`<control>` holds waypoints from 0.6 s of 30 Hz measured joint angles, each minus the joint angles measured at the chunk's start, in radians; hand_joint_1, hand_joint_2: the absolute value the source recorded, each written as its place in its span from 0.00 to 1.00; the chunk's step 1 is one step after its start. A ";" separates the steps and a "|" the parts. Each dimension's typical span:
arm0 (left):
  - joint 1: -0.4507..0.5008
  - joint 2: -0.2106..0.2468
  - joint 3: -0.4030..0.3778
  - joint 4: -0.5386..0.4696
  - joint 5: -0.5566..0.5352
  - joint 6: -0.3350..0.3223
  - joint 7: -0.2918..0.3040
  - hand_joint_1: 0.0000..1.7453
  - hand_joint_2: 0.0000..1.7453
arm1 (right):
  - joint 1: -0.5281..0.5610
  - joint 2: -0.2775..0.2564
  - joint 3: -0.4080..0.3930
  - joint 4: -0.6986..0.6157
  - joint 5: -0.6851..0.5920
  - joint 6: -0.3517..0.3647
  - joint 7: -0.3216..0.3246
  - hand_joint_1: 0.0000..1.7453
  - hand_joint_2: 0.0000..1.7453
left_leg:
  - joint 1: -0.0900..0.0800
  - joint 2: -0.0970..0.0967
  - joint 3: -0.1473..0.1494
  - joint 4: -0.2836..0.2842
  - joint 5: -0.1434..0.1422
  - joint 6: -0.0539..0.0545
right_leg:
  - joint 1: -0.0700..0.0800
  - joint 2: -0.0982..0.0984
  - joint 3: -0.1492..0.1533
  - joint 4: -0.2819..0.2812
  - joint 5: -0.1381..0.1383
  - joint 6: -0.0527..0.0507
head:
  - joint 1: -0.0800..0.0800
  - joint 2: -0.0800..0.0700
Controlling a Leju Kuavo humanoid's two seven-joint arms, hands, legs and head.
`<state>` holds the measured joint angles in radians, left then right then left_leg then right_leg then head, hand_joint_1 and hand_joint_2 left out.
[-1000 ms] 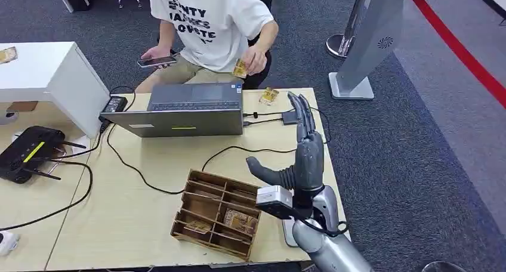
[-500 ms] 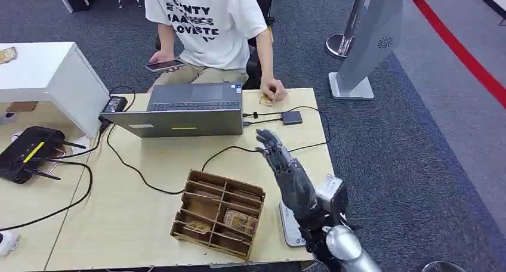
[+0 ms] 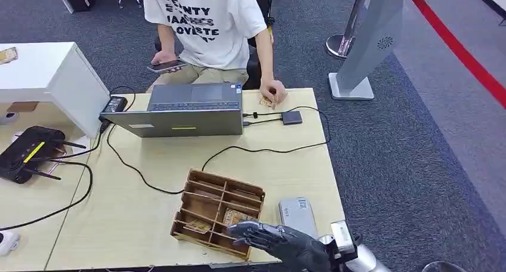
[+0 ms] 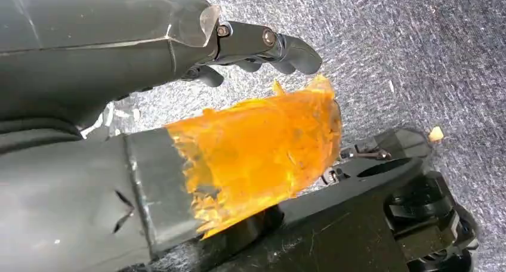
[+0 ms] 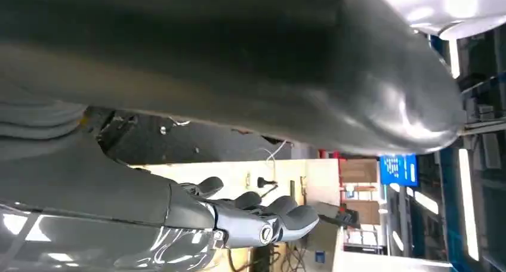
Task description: Pass the card to the sensor for recognition and then transmit it.
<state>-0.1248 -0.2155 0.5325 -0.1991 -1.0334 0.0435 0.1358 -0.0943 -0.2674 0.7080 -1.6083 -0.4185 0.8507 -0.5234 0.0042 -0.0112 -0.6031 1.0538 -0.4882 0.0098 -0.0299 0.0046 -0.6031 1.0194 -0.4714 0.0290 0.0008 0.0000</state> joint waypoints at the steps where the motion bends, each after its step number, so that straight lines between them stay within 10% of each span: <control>1: 0.000 0.000 0.000 0.000 -0.001 0.000 0.000 0.00 0.00 | 0.001 -0.003 0.003 0.000 -0.001 0.010 0.000 0.00 0.00 | 0.000 0.000 0.000 0.000 0.000 0.000 | 0.000 0.000 0.000 0.000 0.000 0.000 | 0.000 0.000; 18: -0.001 0.002 0.000 0.000 -0.012 -0.001 0.000 0.00 0.00 | -0.044 -0.126 0.226 0.086 0.149 0.042 -0.015 0.00 0.00 | 0.000 0.000 0.000 0.000 0.000 0.000 | 0.000 0.000 0.000 0.000 0.000 0.000 | 0.000 0.000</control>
<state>-0.1261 -0.2140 0.5325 -0.1991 -1.0456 0.0427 0.1354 -0.1383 -0.3937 0.9341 -1.5221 -0.2697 0.8927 -0.5382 0.0040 -0.0112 -0.6033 1.0538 -0.4882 0.0099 -0.0300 0.0046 -0.6029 1.0192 -0.4713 0.0291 0.0008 0.0000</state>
